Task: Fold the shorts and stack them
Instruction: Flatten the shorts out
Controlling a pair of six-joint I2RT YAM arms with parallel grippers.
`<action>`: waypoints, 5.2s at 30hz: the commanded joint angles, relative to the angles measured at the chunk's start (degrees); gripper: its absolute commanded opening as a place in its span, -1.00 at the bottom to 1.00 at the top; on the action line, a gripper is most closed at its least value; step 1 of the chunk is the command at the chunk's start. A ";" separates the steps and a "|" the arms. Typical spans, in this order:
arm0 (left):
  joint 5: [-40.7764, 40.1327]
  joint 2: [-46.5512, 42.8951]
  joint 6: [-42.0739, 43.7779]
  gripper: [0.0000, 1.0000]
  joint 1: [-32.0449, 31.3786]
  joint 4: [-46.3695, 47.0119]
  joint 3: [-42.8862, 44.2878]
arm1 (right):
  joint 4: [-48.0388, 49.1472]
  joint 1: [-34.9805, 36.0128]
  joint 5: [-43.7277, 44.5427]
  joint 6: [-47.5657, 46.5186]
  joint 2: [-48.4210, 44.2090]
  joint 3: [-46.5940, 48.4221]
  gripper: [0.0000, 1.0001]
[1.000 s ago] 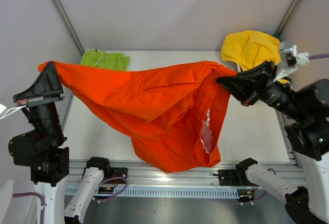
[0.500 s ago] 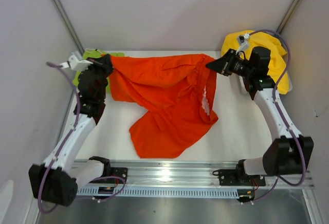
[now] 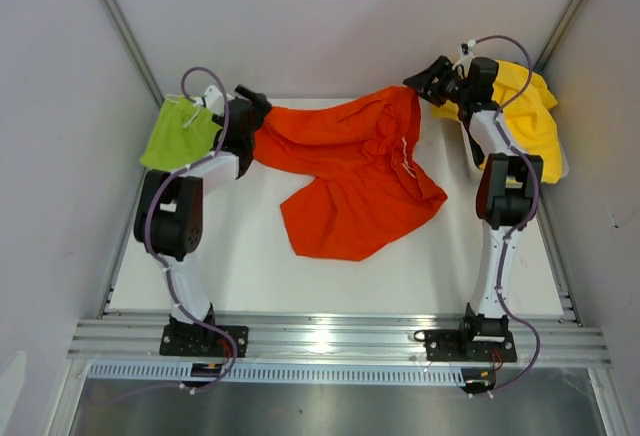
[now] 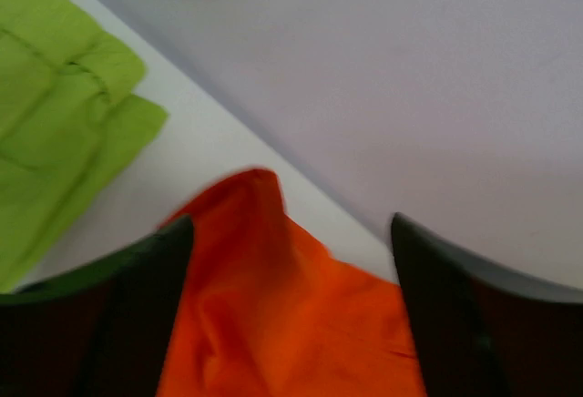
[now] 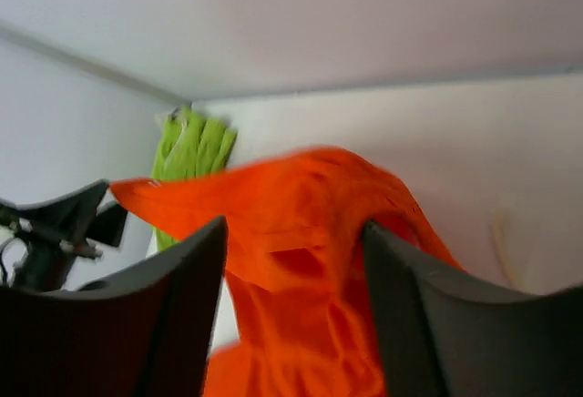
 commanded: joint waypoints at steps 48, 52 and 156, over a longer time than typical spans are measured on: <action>7.98 -57.59 16.52 0.98 -18.84 -47.83 -21.51 | -27.03 22.22 70.76 -40.26 -28.72 -33.89 0.21; 8.94 -57.24 16.87 0.98 -18.84 -48.36 -21.24 | -27.82 22.30 67.69 -42.29 -24.94 -30.82 0.16; 2.88 -49.32 17.14 0.98 -23.41 -55.21 -19.05 | -45.66 18.61 72.34 0.87 -37.93 -55.77 0.31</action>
